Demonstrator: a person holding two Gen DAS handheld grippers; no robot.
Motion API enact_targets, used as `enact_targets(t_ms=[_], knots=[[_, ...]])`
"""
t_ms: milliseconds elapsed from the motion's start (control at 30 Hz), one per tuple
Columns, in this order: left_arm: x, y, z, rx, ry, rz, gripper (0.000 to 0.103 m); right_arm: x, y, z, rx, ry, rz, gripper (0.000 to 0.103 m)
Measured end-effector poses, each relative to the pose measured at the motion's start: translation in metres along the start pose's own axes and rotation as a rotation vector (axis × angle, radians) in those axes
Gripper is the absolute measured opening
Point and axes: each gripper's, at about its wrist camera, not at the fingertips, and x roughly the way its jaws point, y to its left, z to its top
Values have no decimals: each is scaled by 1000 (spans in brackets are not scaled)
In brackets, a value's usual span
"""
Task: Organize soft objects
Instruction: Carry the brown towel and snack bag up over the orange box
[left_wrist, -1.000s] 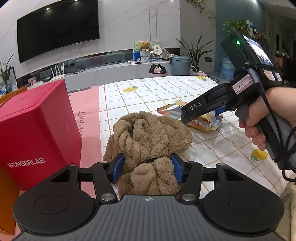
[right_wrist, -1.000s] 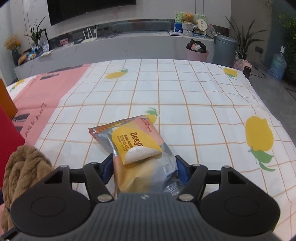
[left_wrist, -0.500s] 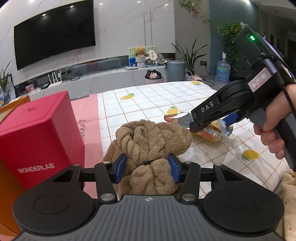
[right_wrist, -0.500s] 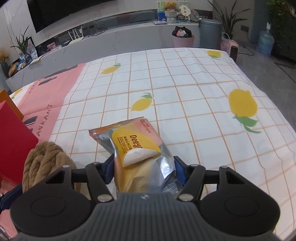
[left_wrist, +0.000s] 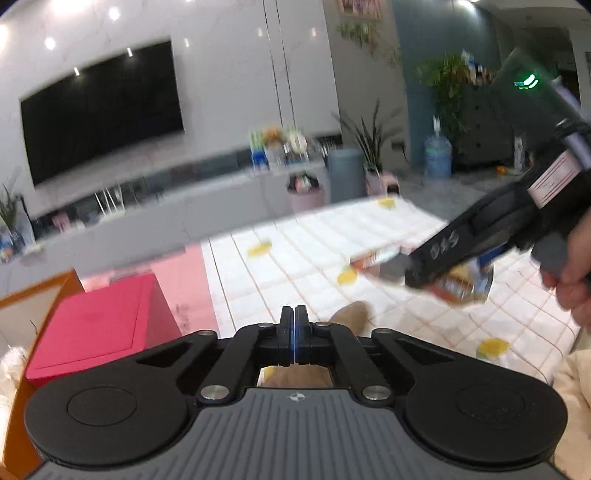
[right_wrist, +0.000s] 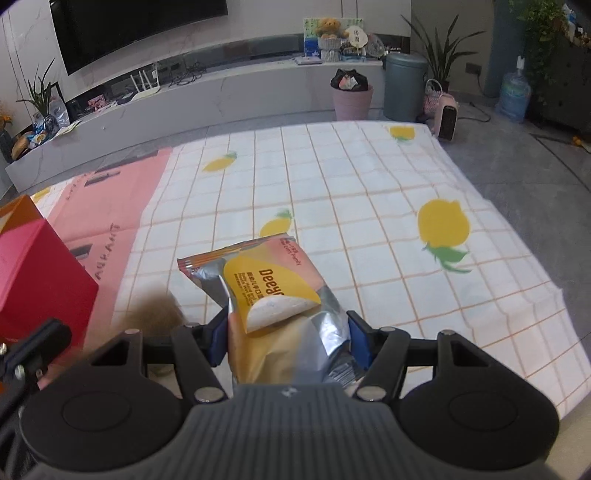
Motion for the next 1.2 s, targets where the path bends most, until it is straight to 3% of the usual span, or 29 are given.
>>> enact_targets(t_ms=[67,200,267,300,333,400,500,600,800,867,900,933,1100,1200], knots=[[8,9,-7,-14,76,-7,0,-4,3,3,-3,-9,-2,63],[-1,27,-29,-45,51,-57,5,-3,3,-2,44,-24,18,63],[-8,36,-34,-89,56,-101,29,0,3,-7,47,-21,32,63],[-13,39,-36,-116,63,-130,56,2,4,-9,33,-25,28,63],[-17,42,-38,-147,62,-161,77,4,4,-12,25,-25,22,63],[-25,44,-41,-182,49,-221,79,9,2,-17,29,-16,33,63],[-26,29,-41,-128,63,-259,85,14,-4,-25,59,-10,61,63],[-15,9,-41,-52,101,-243,85,18,-7,-31,61,0,72,63],[19,-11,-44,-35,198,-192,84,21,-14,-34,80,2,80,63],[27,-14,-48,-30,207,-142,74,23,-14,-35,78,3,77,63],[27,-14,-50,-31,194,-125,61,23,-14,-35,78,3,76,63],[28,-14,-50,-28,183,-116,57,23,-14,-35,77,3,76,63],[23,-13,-49,-9,160,-128,44,21,-13,-34,72,-8,82,63],[10,-10,-49,-1,61,-105,39,19,-13,-34,79,-12,85,63]])
